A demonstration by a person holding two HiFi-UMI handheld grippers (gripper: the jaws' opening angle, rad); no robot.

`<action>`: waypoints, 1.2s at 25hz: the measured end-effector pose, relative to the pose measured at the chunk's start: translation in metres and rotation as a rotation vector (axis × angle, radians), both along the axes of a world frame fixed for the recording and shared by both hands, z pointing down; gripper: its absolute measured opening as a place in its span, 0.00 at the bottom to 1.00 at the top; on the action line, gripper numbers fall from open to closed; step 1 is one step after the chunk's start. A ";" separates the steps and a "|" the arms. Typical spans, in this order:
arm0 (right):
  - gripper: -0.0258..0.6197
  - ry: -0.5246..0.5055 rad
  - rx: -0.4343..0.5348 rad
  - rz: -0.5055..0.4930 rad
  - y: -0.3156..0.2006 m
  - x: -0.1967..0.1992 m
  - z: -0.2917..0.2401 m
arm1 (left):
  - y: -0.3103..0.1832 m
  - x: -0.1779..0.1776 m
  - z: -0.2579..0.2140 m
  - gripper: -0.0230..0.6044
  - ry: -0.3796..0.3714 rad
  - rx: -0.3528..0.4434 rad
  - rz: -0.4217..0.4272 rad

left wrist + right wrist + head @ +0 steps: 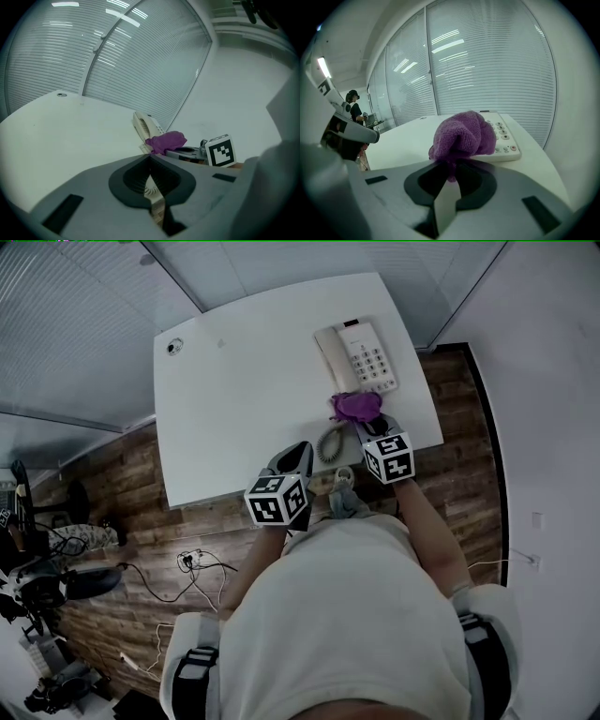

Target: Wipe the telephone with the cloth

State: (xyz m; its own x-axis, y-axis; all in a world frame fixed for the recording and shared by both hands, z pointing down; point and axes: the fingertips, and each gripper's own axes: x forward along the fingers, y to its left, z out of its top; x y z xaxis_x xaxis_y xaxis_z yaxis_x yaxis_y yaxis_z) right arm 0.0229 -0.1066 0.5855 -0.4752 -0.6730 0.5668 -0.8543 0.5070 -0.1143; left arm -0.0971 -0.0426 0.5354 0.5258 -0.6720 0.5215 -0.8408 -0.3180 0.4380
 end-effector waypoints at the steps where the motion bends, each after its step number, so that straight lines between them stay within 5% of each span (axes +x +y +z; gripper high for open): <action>1: 0.11 -0.002 0.000 0.001 0.001 0.001 0.000 | 0.000 0.001 0.000 0.07 0.002 0.000 0.001; 18: 0.11 -0.042 0.091 0.031 0.001 0.028 -0.046 | -0.054 0.043 -0.018 0.07 -0.015 0.060 0.052; 30: 0.11 -0.071 0.170 0.100 -0.040 0.072 -0.087 | -0.122 0.077 -0.012 0.12 -0.005 0.022 -0.019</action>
